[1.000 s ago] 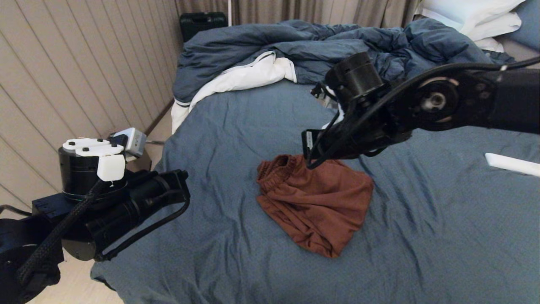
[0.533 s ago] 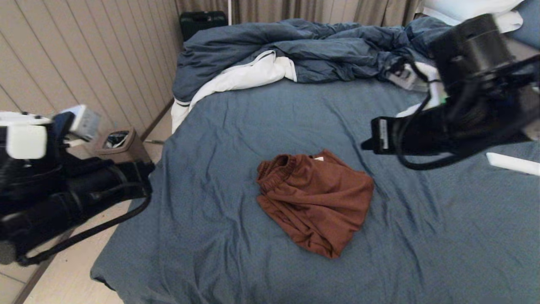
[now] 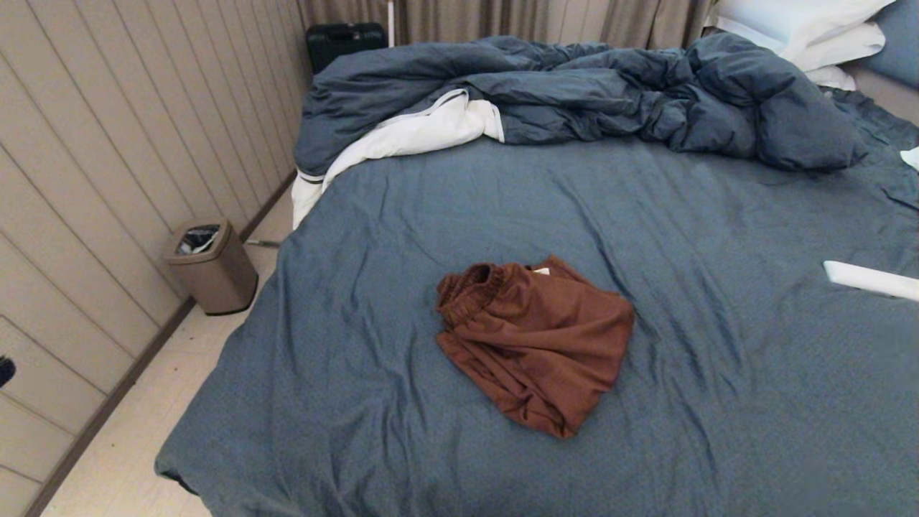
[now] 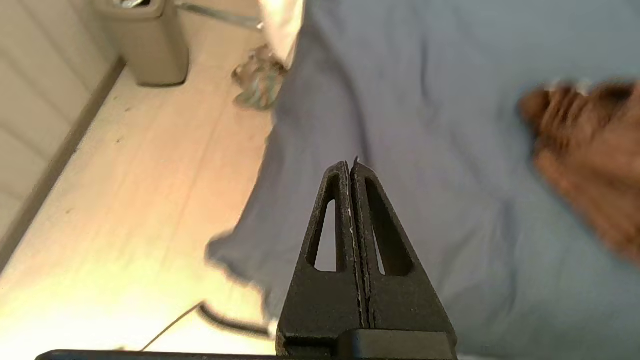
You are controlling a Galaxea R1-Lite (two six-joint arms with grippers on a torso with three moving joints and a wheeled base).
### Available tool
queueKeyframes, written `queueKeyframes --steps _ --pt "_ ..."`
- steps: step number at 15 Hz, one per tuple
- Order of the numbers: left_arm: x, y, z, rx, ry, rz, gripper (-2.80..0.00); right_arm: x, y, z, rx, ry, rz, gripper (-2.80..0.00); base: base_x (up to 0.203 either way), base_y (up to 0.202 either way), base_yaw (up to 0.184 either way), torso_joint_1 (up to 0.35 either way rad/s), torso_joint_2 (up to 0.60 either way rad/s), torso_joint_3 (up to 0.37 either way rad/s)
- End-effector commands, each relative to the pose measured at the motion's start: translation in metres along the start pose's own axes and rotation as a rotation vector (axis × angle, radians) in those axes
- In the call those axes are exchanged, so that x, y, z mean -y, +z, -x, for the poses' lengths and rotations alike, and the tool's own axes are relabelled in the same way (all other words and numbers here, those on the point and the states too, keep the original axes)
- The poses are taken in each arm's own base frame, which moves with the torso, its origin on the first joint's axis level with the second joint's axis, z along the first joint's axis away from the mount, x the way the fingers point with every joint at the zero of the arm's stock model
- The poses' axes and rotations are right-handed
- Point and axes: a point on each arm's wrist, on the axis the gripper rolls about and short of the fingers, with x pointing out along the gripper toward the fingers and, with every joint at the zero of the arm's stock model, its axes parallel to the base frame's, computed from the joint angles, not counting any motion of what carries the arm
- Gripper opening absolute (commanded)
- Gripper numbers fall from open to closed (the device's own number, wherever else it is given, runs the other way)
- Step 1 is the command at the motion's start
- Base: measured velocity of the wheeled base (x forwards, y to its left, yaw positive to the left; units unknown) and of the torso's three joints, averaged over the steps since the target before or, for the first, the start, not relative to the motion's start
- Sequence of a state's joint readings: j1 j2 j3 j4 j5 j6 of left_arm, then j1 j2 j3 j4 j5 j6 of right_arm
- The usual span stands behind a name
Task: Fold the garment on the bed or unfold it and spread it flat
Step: Unford the brown shorts
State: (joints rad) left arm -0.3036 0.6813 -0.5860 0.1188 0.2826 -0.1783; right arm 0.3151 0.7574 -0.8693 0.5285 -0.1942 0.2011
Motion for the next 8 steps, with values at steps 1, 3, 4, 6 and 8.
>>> queueKeyframes --steps 1,3,4,6,8 --pt "-0.014 -0.033 0.025 0.028 0.053 0.009 -2.80 0.018 -0.060 0.030 0.086 -0.043 -0.024 -2.80 0.000 0.000 0.000 0.000 0.00 0.000" --pt "-0.020 -0.051 0.029 0.017 0.134 -0.011 -2.80 0.024 -0.093 0.032 0.097 -0.101 -0.033 -2.80 0.000 0.000 0.000 0.000 0.00 0.000" --pt "-0.024 -0.061 0.036 0.042 0.160 -0.017 -2.80 0.026 -0.109 0.032 0.108 -0.129 -0.041 -2.80 0.000 0.000 0.000 0.000 0.00 0.000" --pt "-0.030 -0.088 0.040 0.039 0.233 -0.041 -2.80 0.029 -0.129 0.023 0.084 -0.251 -0.056 -2.80 0.000 0.000 0.000 0.000 0.00 0.000" --pt "-0.032 -0.110 0.035 -0.006 0.308 -0.053 -2.80 0.032 -0.135 0.016 0.098 -0.358 -0.069 -2.80 0.000 0.000 0.000 0.000 0.00 0.000"
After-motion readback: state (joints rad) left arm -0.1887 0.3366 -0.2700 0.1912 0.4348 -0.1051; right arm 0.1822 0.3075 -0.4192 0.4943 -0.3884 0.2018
